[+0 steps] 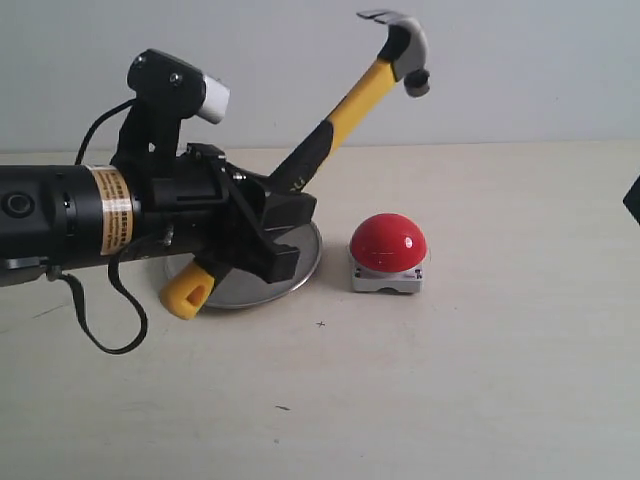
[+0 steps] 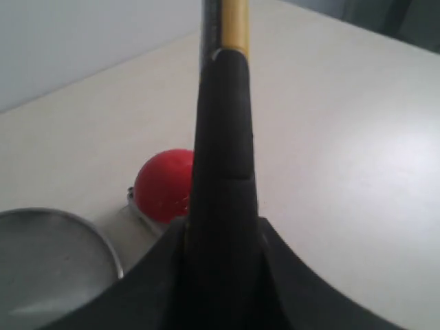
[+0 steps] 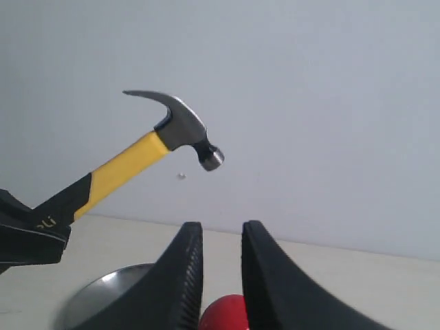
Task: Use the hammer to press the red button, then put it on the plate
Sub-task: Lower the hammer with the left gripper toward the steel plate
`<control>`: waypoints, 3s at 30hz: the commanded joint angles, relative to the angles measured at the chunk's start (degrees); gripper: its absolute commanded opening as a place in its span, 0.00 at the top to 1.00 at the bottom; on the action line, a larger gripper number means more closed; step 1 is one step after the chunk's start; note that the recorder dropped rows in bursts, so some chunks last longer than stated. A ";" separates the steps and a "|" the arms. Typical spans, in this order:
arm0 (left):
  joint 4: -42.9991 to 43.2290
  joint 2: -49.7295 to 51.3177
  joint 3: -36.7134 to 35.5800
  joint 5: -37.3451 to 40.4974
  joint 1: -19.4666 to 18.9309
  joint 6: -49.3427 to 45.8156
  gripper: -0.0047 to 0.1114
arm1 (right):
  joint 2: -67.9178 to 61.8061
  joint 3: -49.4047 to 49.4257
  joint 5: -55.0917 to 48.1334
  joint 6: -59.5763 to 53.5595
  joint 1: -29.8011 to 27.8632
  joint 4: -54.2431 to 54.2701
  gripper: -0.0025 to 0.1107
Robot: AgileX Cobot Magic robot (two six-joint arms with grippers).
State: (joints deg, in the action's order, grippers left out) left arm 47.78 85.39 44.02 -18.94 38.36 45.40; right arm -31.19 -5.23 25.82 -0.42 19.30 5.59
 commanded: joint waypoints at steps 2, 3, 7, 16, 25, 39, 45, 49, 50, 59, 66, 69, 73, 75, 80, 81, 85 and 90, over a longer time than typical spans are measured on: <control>-0.87 0.28 -0.06 0.68 -0.08 -0.47 0.96 | 0.61 3.75 4.66 -0.97 0.02 -2.28 0.79; -0.87 0.57 -0.06 0.68 -0.08 -0.47 0.96 | 0.73 4.54 5.57 -0.97 0.02 -2.91 0.79; -0.87 1.71 -0.06 0.87 -0.08 -0.47 0.96 | 2.02 5.23 9.30 -0.97 0.02 -3.85 0.79; -0.87 4.88 -0.06 0.98 -0.08 -0.37 0.96 | 9.84 5.23 3.25 -1.02 0.02 -5.93 0.79; 0.85 5.34 -0.06 4.21 -0.08 2.96 0.96 | 19.34 5.23 -4.29 0.93 0.02 -5.93 0.79; 0.86 9.99 3.59 -1.88 -0.08 3.43 0.96 | 25.88 5.23 -11.53 0.42 0.02 -6.14 0.79; 0.86 9.83 5.23 1.23 -0.08 6.03 0.96 | 25.86 5.23 -11.01 0.42 0.02 -6.03 0.79; 3.75 22.18 5.61 2.29 0.78 13.28 0.96 | 25.86 5.23 -9.96 0.42 0.02 -5.92 0.79; 6.38 21.89 5.59 2.55 0.89 14.62 0.96 | 25.86 5.23 -9.57 0.42 0.02 -5.92 0.79; 7.46 -3.74 4.40 8.99 -0.37 16.36 0.96 | 25.86 5.23 -12.39 2.16 0.02 -5.59 0.79; 7.22 -3.13 -0.56 5.22 -6.78 19.59 0.96 | 25.86 5.23 -12.45 2.04 0.02 -5.59 0.79; 8.40 0.38 -0.84 -1.53 -10.64 22.88 0.96 | 25.86 5.23 -12.45 2.04 0.02 -5.59 0.79; 11.77 6.61 -0.69 -21.63 -17.33 29.61 0.96 | 25.86 5.23 -12.45 2.14 0.02 -5.59 0.79; 11.54 10.19 -0.56 -29.15 -20.32 31.15 0.96 | 25.86 5.23 -12.45 2.14 0.02 -5.59 0.79; 6.67 16.70 -0.55 -29.27 -23.29 26.17 0.96 | 25.86 5.23 -12.58 2.15 0.02 -5.59 0.79; 4.37 17.95 -0.55 -29.27 -23.44 24.48 0.96 | 25.86 5.23 -12.58 2.15 0.02 -5.59 0.79; -1.83 22.51 1.16 -29.15 -23.44 20.43 0.96 | 25.86 5.23 -12.58 2.15 0.02 -5.59 0.79; -1.10 27.17 6.66 -24.69 -22.80 21.78 0.96 | 25.86 5.23 -12.58 6.37 0.02 -5.59 0.79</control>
State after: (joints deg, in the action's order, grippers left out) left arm 48.04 111.35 47.55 -41.81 14.93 68.12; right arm -5.76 -0.25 13.16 3.66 19.30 0.00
